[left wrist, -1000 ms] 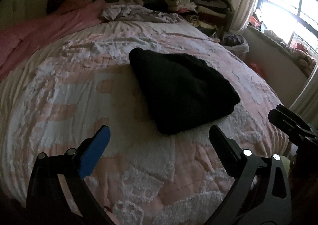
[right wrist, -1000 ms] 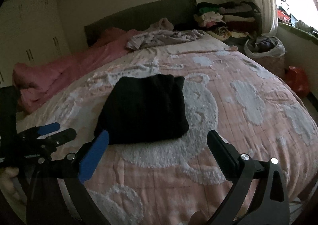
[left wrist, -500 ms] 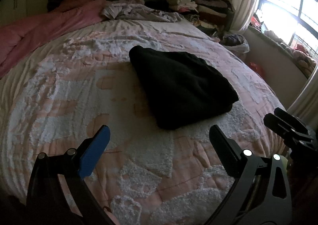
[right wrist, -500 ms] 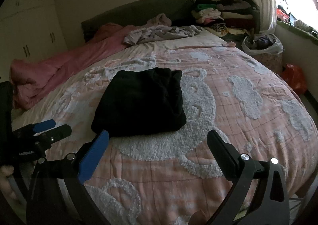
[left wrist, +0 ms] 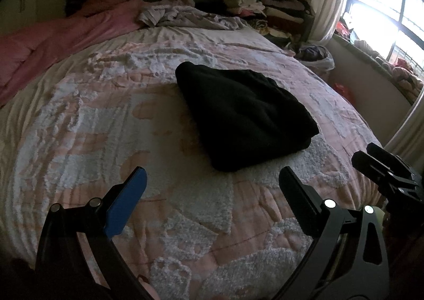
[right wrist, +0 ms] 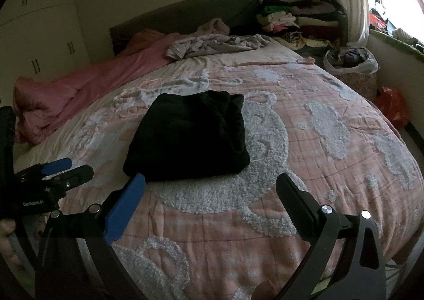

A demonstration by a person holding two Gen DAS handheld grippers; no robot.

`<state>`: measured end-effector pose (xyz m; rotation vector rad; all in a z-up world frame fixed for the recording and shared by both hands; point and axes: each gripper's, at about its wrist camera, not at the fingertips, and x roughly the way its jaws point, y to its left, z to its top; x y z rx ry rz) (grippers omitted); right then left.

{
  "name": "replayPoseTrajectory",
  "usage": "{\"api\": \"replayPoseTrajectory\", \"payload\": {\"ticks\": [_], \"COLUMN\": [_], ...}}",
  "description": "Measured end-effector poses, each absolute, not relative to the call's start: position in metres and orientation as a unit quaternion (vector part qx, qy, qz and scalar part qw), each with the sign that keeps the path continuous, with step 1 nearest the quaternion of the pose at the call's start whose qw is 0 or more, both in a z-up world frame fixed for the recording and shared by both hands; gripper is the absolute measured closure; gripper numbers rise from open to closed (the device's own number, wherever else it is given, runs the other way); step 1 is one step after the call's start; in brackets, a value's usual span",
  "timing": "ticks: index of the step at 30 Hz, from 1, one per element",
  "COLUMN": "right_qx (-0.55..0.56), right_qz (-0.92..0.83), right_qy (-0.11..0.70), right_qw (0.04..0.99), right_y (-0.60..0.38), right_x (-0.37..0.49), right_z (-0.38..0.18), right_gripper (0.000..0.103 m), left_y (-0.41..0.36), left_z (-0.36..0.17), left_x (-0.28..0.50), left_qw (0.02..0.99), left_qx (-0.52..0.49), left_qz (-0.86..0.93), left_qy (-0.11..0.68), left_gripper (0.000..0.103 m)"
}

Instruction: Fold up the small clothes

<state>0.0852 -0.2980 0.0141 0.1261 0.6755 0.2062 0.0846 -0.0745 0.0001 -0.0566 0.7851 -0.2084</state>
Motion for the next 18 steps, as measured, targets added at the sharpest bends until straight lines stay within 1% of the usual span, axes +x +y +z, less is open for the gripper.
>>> {"api": "replayPoseTrajectory", "payload": {"ticks": [18], "right_qx": [0.059], "right_qz": [0.099], "right_qy": [0.33], "right_qw": [0.937], "right_y": [-0.299], "right_x": [0.0831], "right_z": [0.0159], "right_gripper": [0.005], "left_y": [-0.0737], "left_z": [0.0029], "left_x": [0.083], "left_qw": [0.919], "left_qx": [-0.024], "left_qz": [-0.089], "left_qy": [0.383], "left_gripper": [0.01]}}
